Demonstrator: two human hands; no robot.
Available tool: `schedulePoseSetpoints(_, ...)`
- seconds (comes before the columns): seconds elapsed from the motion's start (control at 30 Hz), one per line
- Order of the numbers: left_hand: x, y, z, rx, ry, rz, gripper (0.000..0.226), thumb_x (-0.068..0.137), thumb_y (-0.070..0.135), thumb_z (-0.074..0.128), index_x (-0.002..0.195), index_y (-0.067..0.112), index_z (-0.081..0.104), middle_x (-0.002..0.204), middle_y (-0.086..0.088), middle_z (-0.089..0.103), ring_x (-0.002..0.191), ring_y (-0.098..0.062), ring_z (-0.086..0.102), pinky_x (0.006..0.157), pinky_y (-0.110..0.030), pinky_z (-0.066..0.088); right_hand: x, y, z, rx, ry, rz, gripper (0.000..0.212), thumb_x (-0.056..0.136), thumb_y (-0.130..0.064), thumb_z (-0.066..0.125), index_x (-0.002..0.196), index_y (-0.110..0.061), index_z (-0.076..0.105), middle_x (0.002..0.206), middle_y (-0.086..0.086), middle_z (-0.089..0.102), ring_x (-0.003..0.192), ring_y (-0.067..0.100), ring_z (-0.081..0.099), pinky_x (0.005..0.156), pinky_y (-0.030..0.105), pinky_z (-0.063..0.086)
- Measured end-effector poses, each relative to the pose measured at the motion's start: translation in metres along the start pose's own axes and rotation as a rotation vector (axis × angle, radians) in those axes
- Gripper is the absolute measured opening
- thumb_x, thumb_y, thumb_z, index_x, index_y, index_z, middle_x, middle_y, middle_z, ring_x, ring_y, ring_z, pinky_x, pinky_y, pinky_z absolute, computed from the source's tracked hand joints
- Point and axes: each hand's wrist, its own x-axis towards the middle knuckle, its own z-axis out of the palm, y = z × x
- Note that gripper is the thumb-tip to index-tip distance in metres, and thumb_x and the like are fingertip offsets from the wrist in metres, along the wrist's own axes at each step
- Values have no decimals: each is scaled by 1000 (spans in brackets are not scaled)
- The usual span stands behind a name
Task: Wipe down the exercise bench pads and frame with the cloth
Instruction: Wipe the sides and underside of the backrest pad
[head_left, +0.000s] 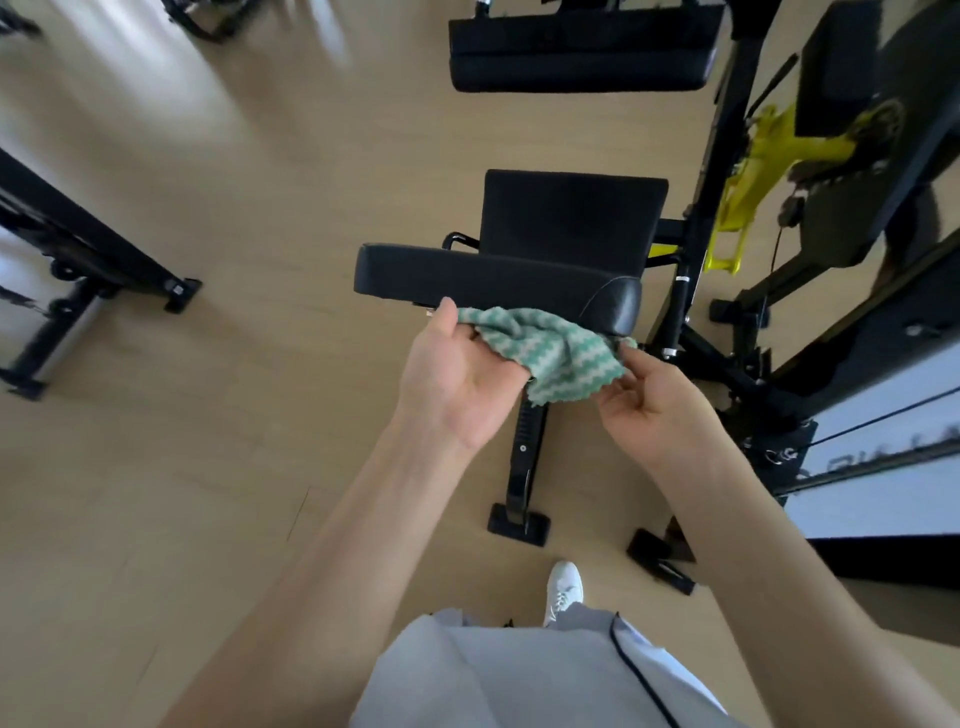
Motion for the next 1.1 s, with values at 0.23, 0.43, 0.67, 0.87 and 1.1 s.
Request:
schedulePoseSetpoints(0.23,-3,-33,6,57,-161,-185,69,110,52,34,148,-5,41,147,-33,53,139,-46,51,121,-59,35,-20,-18,-34,-28,-47,-122,37,107,-29,48,130,-3,60,97,5,76,71,11,76,58,23,60)
schedulePoseSetpoints(0.43,1,-31,-18,298,-277,-300,54,110,37,43,154,5,46,153,-20,54,141,-36,53,118,-53,43,-46,4,-52,-92,-344,-156,78,94,-71,36,146,-15,50,140,14,63,129,34,61,109,50,49)
schedulePoseSetpoints(0.67,8,26,-72,682,-292,-270,35,104,30,54,130,13,69,131,-11,72,117,-25,70,105,-43,54,-35,93,-45,-400,-147,12,42,101,-36,50,132,-12,64,130,10,70,119,25,69,103,47,50)
schedulePoseSetpoints(0.87,46,127,-120,1066,-188,427,13,88,21,65,95,17,75,92,0,79,87,-18,73,82,-34,56,-15,171,-3,-256,7,-148,46,106,-36,43,131,-1,60,127,14,71,115,25,70,99,41,52)
schedulePoseSetpoints(1.1,108,226,-114,1318,-481,764,21,99,26,63,117,34,65,113,6,66,100,-8,63,87,-30,51,7,272,88,-315,272,-596,26,107,-43,42,124,-35,60,112,-17,74,103,-2,67,98,22,46)
